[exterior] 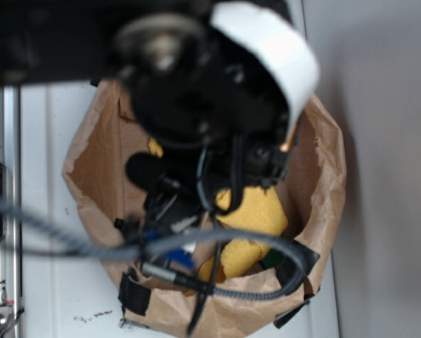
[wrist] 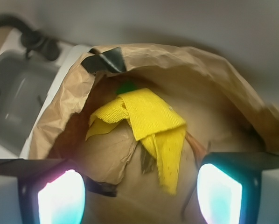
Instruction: Grab the shell.
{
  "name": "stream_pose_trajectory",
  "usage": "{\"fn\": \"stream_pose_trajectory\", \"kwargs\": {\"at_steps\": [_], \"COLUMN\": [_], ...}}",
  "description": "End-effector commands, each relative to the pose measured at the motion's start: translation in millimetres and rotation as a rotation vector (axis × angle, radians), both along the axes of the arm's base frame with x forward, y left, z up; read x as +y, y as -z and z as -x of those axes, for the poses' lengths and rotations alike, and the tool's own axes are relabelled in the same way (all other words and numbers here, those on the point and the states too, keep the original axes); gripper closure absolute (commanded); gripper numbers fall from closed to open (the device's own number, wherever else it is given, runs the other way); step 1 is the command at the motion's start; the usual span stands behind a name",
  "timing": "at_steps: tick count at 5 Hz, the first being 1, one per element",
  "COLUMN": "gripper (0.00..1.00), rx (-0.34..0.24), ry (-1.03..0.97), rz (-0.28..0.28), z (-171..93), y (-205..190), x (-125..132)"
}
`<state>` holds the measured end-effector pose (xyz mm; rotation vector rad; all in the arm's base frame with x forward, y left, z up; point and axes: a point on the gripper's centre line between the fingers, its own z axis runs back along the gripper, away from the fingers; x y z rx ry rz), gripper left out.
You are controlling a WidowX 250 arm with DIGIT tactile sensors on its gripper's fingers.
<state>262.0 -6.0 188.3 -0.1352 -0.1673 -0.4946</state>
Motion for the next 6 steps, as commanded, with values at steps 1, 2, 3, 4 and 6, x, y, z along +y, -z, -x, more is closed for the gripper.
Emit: {"fn": "stream_pose_trajectory", "kwargs": {"at_steps": [1, 2, 3, 4, 6], "gripper": [0.00, 0.00, 0.00, 0.00, 0.00], "rx": [-0.064, -0.064, -0.024, -0.038, -0.035], "ry": [-0.005, -0.005, 0.034, 0.052, 0.106], "rz": [-0.002, -0.002, -0.023, -0.048, -0.015], "z": [-3.3, -3.3, -13.0, -16.3, -4.7], "y": [-18.4, -18.4, 16.0, 52.5, 84.9], "x": [-3.2, -3.2, -1.6, 1.8, 19.5]}}
